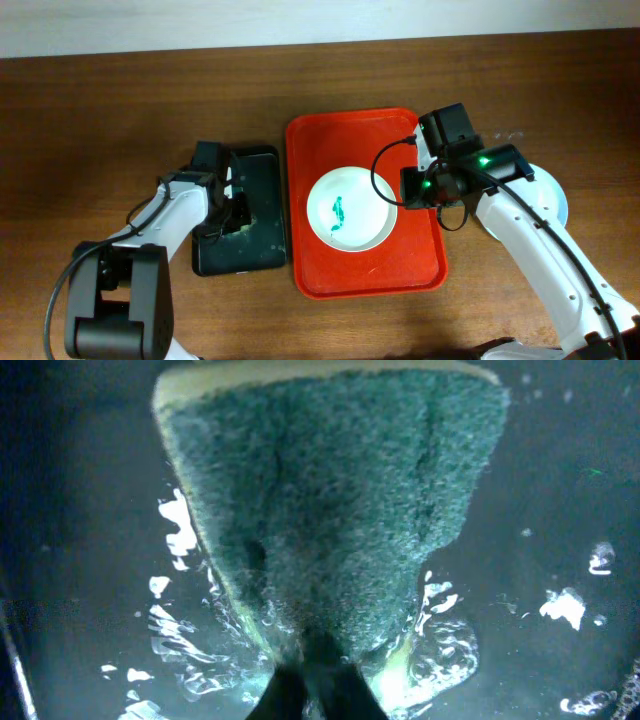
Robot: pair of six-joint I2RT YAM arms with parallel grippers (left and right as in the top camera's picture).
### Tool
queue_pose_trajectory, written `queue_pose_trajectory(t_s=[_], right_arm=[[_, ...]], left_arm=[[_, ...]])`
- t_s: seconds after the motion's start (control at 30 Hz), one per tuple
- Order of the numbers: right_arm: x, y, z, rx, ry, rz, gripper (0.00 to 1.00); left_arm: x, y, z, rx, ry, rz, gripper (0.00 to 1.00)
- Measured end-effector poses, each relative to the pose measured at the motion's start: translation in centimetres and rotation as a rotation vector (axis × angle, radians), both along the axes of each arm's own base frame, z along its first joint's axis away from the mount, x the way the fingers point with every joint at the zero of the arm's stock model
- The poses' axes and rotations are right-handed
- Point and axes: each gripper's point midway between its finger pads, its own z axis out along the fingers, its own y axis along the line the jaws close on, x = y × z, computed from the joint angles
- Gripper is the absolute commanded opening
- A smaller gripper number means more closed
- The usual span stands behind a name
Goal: Clean dirty plates on tray and stack at the side
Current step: 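Grasp the sponge in the black tray with the left gripper and lift it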
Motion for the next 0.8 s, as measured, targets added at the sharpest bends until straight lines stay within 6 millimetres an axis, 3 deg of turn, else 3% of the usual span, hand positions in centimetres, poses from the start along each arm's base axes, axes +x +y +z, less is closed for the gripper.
queue_pose_trajectory(t_s=[0.07,0.1,0.13,0.17,0.2,0.27,0.3,0.4,0.53,0.6,0.7,0.8], right_arm=[[-0.1,0.0,0.0,0.000,0.003,0.000,0.39],[-0.1,0.0,0.0,0.000,0.003,0.000,0.39],[-0.1,0.0,0.0,0.000,0.003,0.000,0.39],[-0.1,0.0,0.0,-0.001,0.004,0.000,0.39],[-0.1,0.0,0.0,-0.001,0.005,0.000,0.39],[-0.1,0.0,-0.1,-0.001,0.006,0.000,0.39],[-0.1,0.0,-0.1,-0.002,0.006,0.000,0.39],[-0.2,0.0,-0.1,-0.002,0.007,0.000,0.39],[-0.2,0.0,-0.1,-0.002,0.007,0.000,0.39],[-0.2,0.0,-0.1,-0.002,0.008,0.000,0.39],[-0.2,0.0,-0.1,-0.002,0.007,0.000,0.39],[-0.3,-0.1,-0.1,-0.004,0.014,0.000,0.39]], left_arm=[[-0.4,0.1,0.1,0.004,0.028,0.000,0.00],[-0.7,0.1,0.2,0.010,0.061,0.000,0.06],[-1.2,0.2,0.3,0.016,0.085,0.001,0.15],[-1.9,0.4,0.7,0.027,0.134,-0.002,0.33],[-2.4,0.6,1.3,0.037,0.176,-0.004,0.43],[-1.8,0.6,2.6,0.044,0.176,-0.023,0.57],[-0.7,0.5,3.4,0.044,0.146,-0.030,0.58],[2.9,0.6,5.7,0.065,0.026,-0.039,0.56],[3.5,1.4,5.3,0.113,-0.005,-0.041,0.49],[3.9,1.6,4.3,0.127,-0.027,-0.038,0.34],[4.0,1.5,1.4,0.122,-0.030,-0.042,0.04],[3.8,1.1,0.3,0.099,-0.015,-0.053,0.00]])
